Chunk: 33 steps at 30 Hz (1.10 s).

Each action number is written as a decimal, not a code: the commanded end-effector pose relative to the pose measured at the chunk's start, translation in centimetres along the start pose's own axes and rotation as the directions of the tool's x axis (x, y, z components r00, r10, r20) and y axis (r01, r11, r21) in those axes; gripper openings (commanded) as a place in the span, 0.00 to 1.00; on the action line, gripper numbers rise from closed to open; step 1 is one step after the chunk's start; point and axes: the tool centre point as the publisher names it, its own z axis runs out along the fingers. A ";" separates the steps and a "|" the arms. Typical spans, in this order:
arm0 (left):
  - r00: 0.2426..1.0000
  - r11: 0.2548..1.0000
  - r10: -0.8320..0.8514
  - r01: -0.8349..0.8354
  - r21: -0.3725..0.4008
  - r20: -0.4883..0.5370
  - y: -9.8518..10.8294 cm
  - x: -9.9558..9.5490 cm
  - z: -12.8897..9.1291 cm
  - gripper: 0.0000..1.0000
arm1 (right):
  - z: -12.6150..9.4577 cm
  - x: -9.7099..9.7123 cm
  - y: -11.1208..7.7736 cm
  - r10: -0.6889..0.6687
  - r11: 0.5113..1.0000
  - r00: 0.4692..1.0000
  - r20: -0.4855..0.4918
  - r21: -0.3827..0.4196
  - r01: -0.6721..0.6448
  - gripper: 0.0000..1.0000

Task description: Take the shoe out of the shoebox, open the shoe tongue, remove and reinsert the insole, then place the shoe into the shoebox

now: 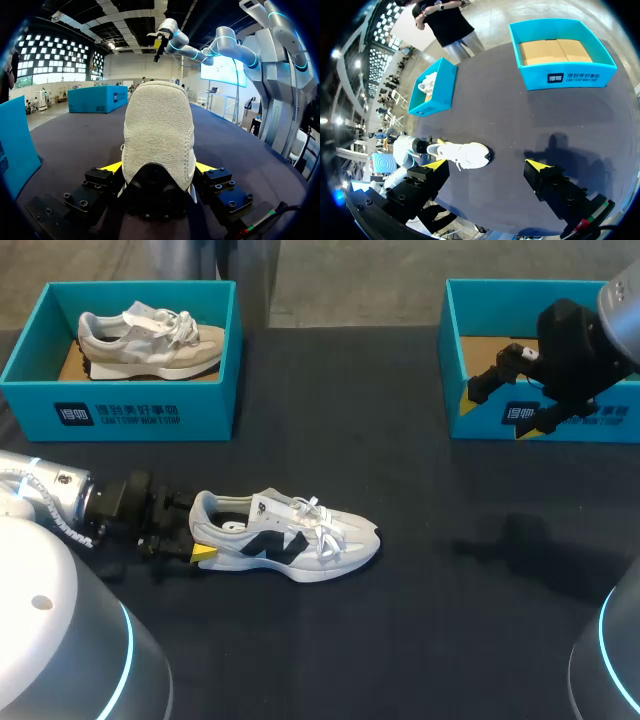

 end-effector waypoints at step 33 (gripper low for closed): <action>1.000 1.000 0.000 0.000 -0.001 0.003 0.0 0.0 0.0 0.00 | 13.1 10.9 -5.5 -0.022 0.992 0.956 0.292 0.124 -0.015 1.00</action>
